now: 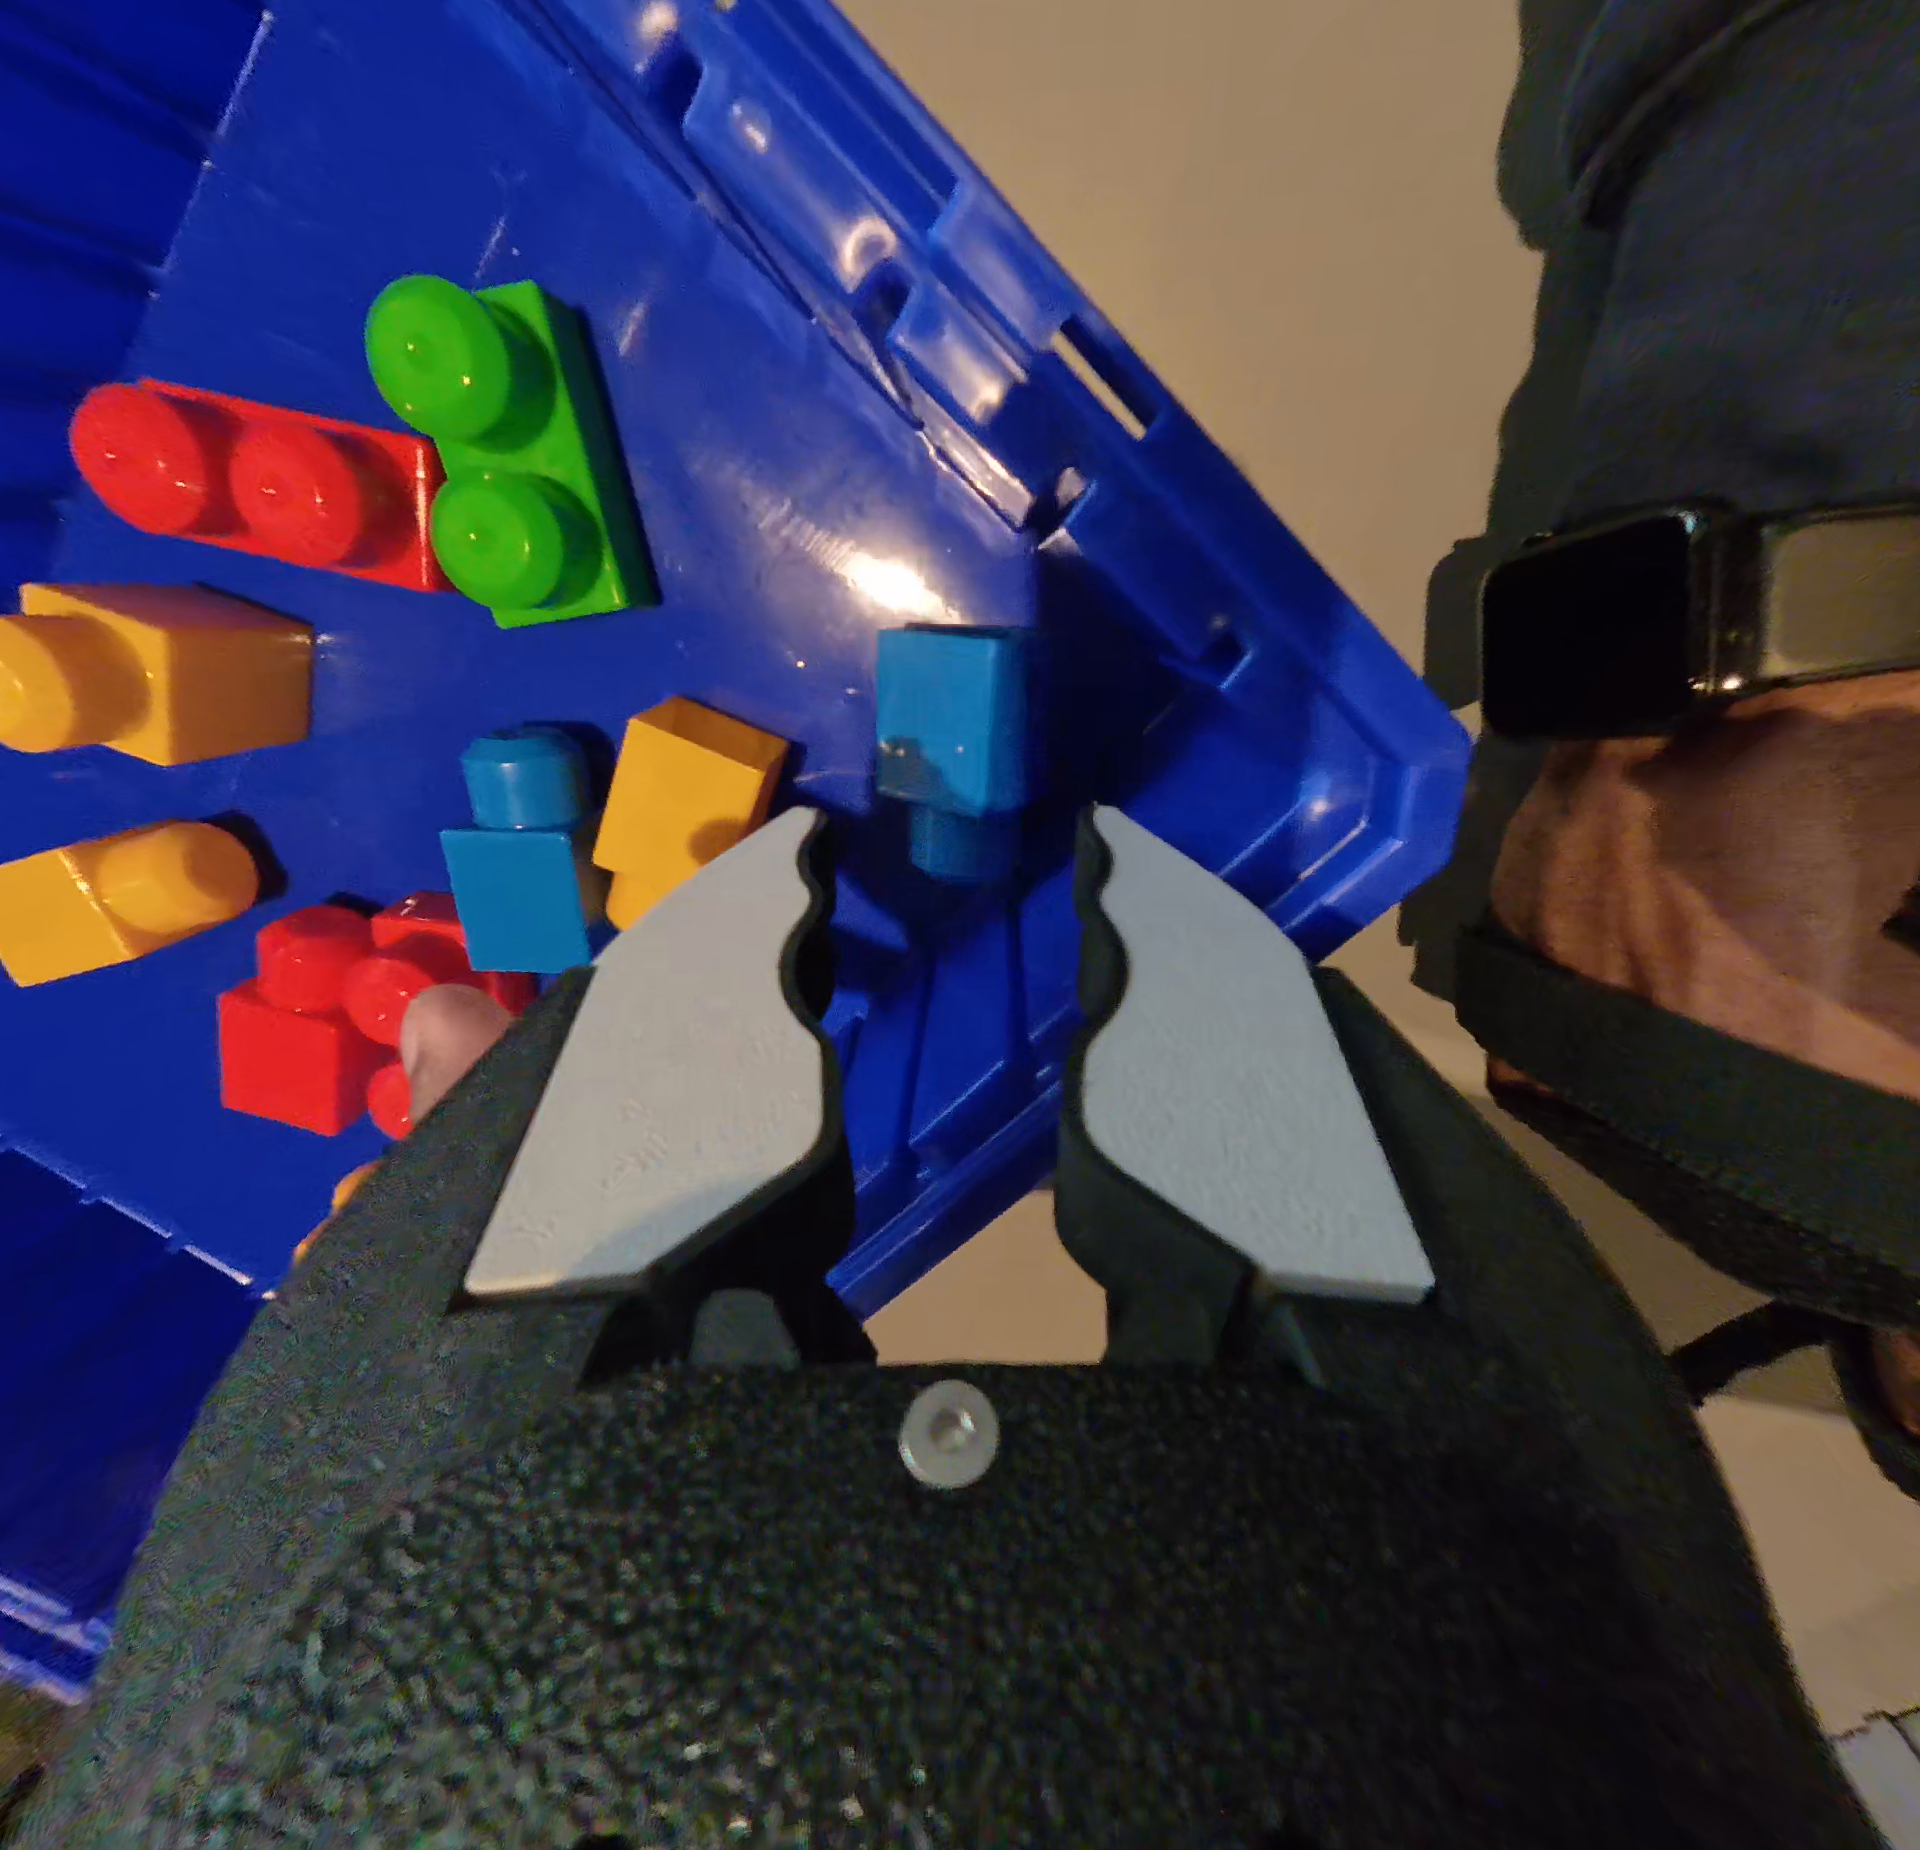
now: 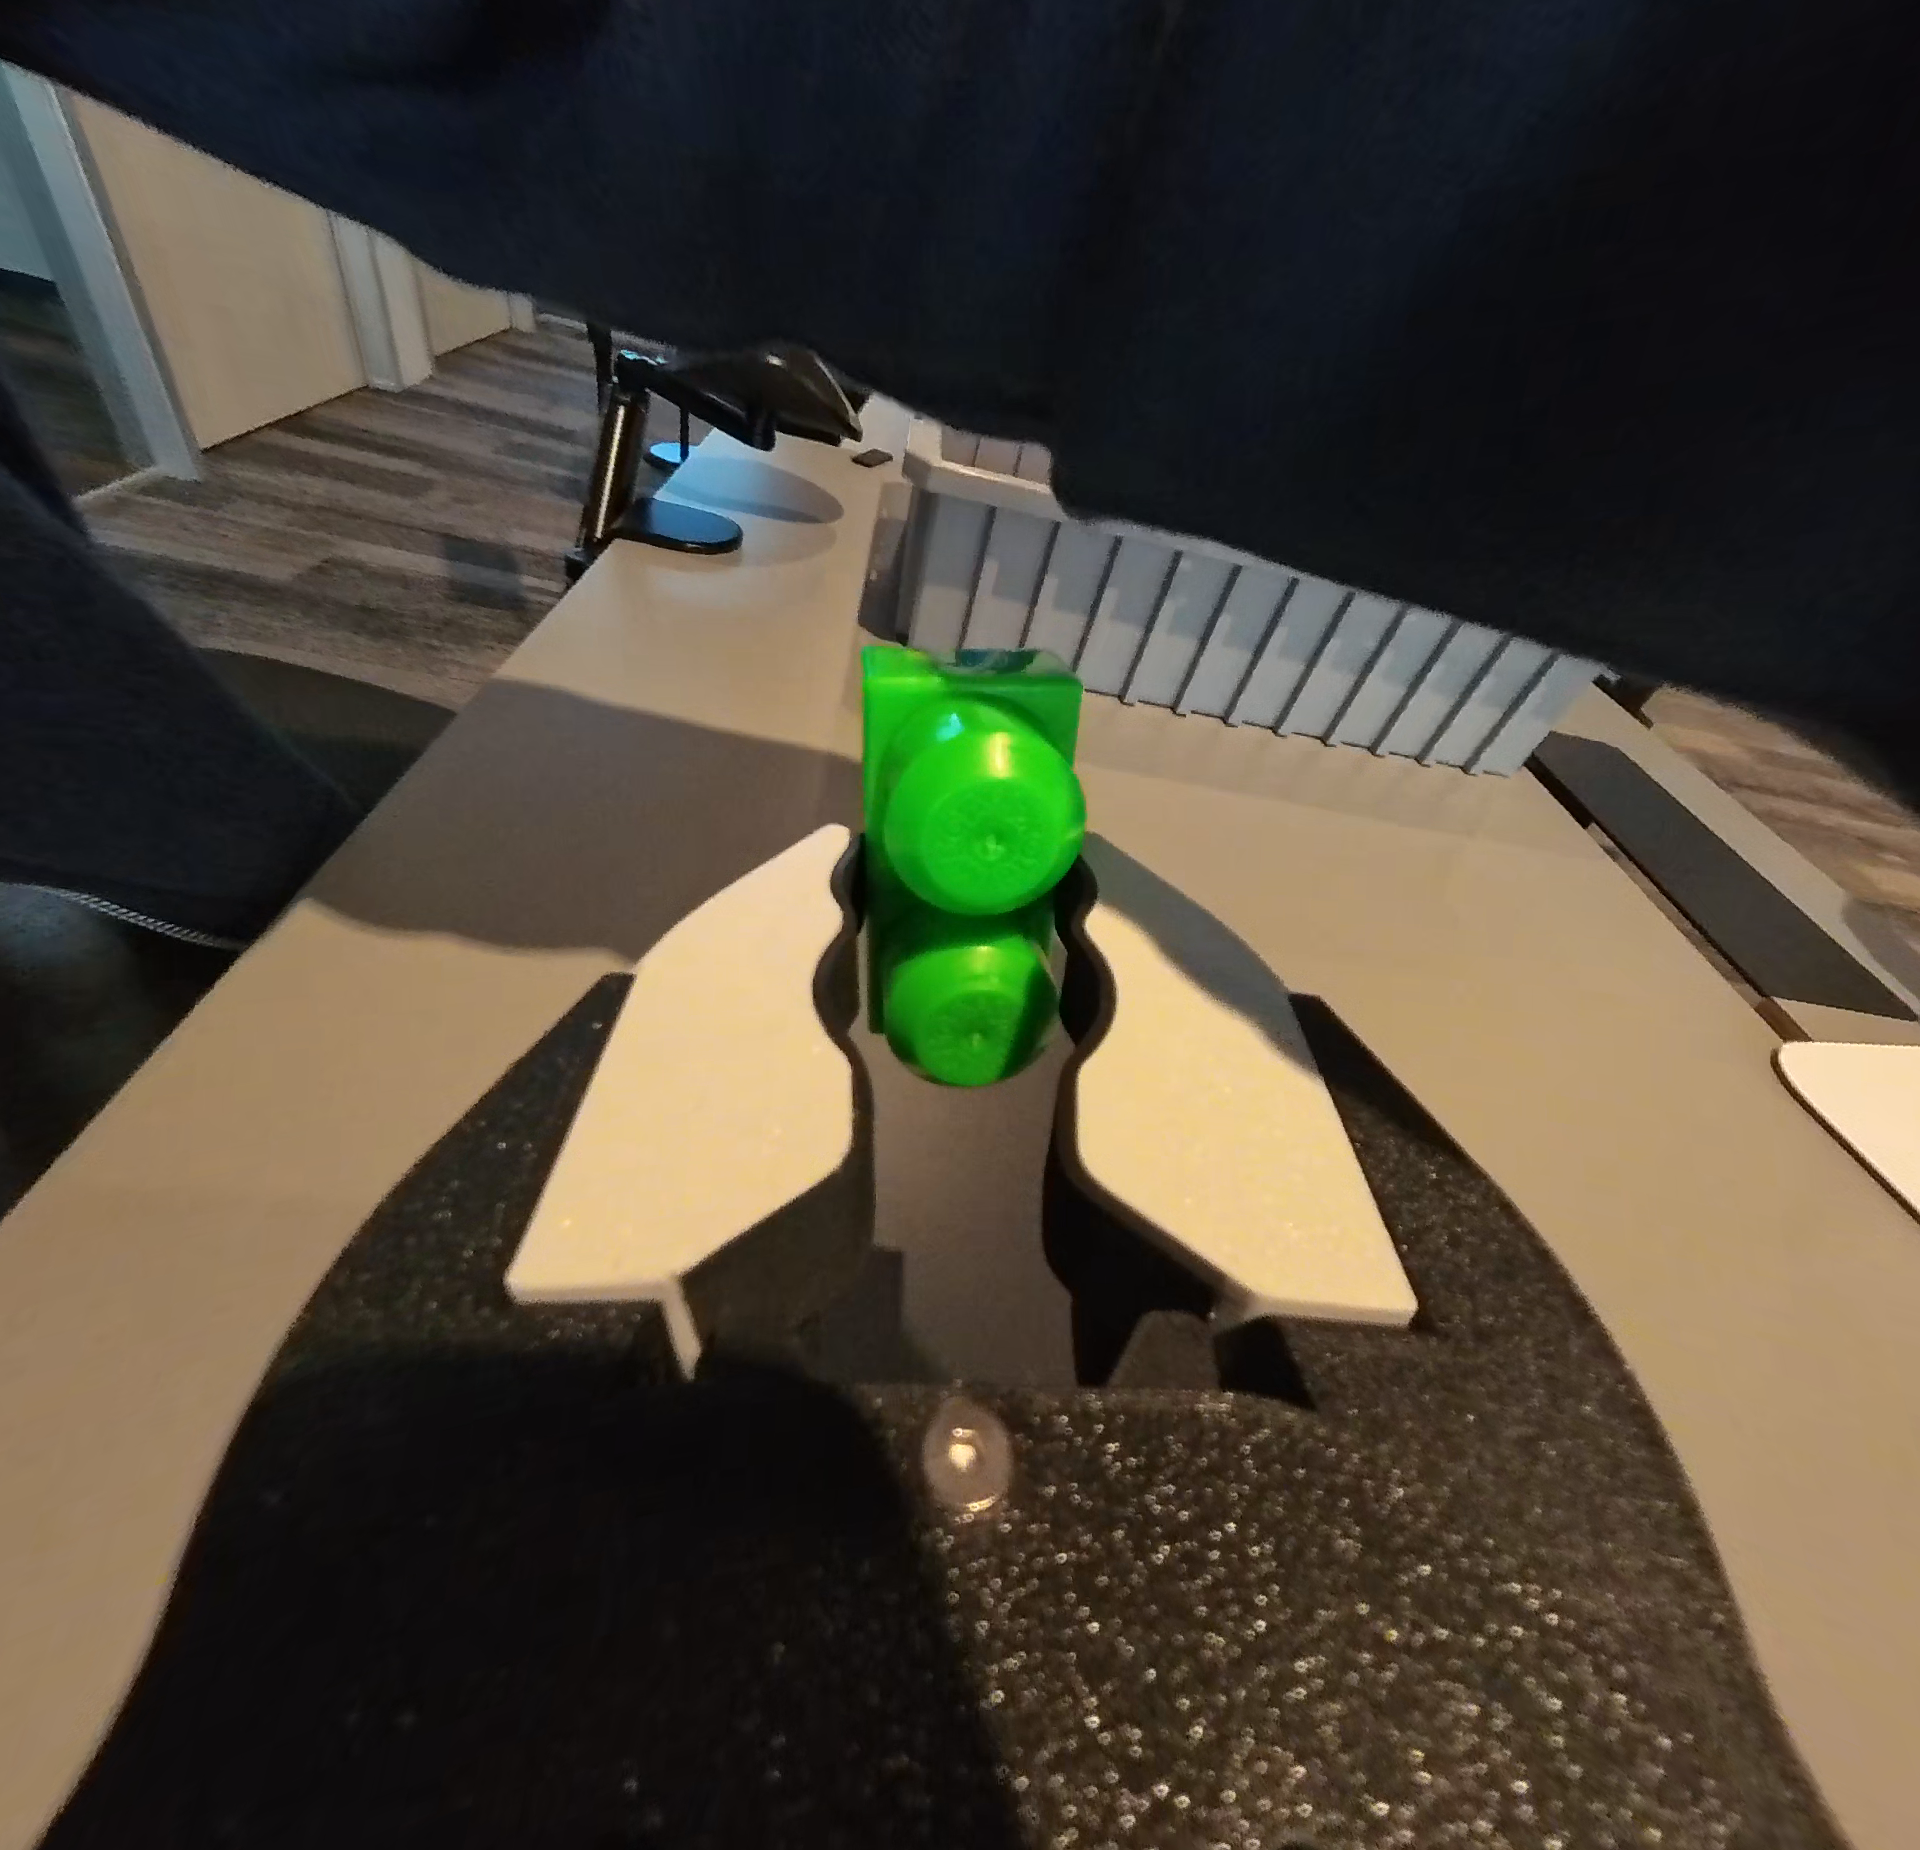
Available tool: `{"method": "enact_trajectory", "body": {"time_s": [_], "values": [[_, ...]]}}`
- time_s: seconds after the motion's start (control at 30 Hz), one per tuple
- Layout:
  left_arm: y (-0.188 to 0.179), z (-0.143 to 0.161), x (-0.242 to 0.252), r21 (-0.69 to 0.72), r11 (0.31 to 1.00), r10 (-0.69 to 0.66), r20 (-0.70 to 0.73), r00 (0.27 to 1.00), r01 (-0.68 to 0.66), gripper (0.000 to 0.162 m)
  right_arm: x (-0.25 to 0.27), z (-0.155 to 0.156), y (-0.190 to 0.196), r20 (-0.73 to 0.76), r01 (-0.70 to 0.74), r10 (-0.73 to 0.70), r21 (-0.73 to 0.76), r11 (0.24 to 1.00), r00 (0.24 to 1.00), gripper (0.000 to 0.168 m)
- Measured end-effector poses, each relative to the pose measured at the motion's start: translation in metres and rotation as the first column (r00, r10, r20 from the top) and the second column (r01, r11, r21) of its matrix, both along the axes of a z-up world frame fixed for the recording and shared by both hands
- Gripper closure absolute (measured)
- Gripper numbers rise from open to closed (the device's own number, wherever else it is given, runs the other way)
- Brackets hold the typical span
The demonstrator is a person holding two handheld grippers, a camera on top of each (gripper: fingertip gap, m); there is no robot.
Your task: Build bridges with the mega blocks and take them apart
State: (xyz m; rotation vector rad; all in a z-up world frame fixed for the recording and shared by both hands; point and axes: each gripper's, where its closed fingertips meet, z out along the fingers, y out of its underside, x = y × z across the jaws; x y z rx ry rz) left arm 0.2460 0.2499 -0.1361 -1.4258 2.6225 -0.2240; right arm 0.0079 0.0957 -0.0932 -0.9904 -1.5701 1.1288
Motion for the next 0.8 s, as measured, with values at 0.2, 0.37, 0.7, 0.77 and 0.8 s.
{"method": "enact_trajectory", "body": {"time_s": [0.2,0.37,0.7,0.77,0.8], "values": [[0.008,0.042,-0.001,-0.015,0.991,0.133,0.25,0.959,-0.134,0.111,0.003,0.007,0.007,-0.03,0.01,-0.012,-0.053,0.999,0.999,0.133],[0.031,0.119,-0.07,-0.113,0.911,0.381,0.599,0.704,-0.397,0.11,0.007,0.013,0.027,-0.056,0.071,-0.079,-0.139,0.988,0.995,0.133],[-0.039,0.092,-0.269,-0.551,0.702,0.583,0.808,-0.079,-0.452,0.114,0.017,0.017,0.074,-0.101,0.176,-0.228,-0.371,0.912,0.968,0.133],[-0.059,0.076,-0.275,-0.564,0.72,0.579,0.81,-0.099,-0.403,0.11,0.016,0.015,0.078,-0.1,0.169,-0.226,-0.4,0.901,0.969,0.133],[-0.066,0.071,-0.275,-0.568,0.733,0.579,0.81,-0.095,-0.375,0.108,0.016,0.014,0.078,-0.099,0.169,-0.225,-0.399,0.901,0.969,0.133]]}}
